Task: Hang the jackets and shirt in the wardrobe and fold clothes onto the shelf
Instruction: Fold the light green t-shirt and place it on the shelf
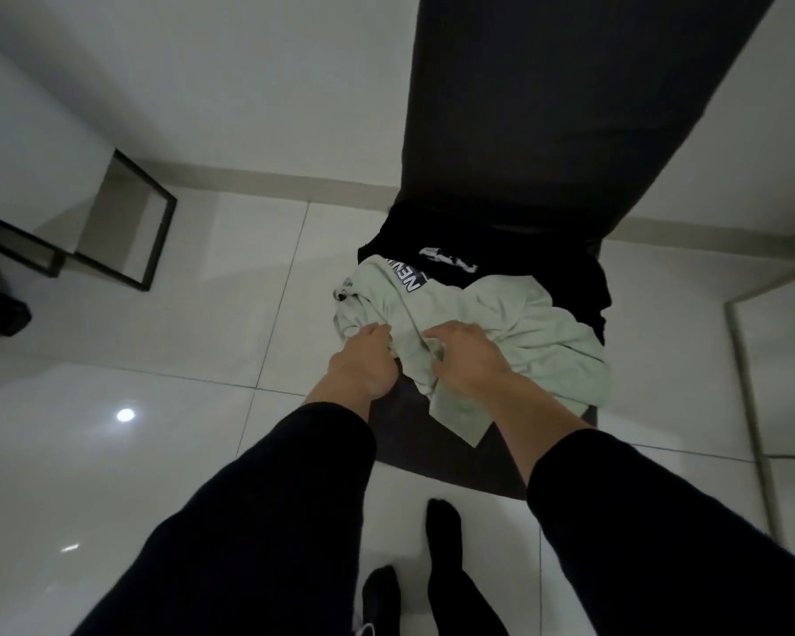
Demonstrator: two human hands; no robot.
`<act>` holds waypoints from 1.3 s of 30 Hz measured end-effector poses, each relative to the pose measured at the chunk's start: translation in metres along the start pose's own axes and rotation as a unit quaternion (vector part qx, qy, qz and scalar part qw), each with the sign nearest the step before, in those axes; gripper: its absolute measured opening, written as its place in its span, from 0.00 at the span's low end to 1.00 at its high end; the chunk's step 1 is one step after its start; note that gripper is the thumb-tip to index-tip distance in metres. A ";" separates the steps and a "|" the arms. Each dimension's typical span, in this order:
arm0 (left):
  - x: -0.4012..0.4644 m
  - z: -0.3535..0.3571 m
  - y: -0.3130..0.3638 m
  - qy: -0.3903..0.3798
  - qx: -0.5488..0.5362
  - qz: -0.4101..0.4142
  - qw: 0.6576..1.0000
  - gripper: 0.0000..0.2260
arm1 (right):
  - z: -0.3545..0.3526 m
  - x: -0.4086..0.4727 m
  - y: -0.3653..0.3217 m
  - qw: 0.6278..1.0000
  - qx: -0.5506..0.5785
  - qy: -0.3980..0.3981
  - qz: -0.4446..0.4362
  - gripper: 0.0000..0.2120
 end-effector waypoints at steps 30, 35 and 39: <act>-0.100 -0.093 0.068 0.230 -0.103 0.012 0.968 0.41 | -0.199 -0.134 -0.088 0.913 0.375 0.127 -0.097 0.15; -0.175 -0.140 0.115 0.329 -0.058 0.136 0.933 0.16 | -0.240 -0.241 -0.095 0.887 0.423 0.159 -0.097 0.07; -0.231 -0.160 0.163 0.273 -0.131 0.250 0.920 0.09 | -0.277 -0.309 -0.072 0.894 0.333 0.286 -0.086 0.08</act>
Point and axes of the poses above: each hand's wrist, its own x-axis towards the middle knuckle, its own z-axis out of the palm, y = z × x, the point moved 9 cm from there along x, towards the middle knuckle, and after that the axes turned 12 degrees about -y, right-handed, at the moved point
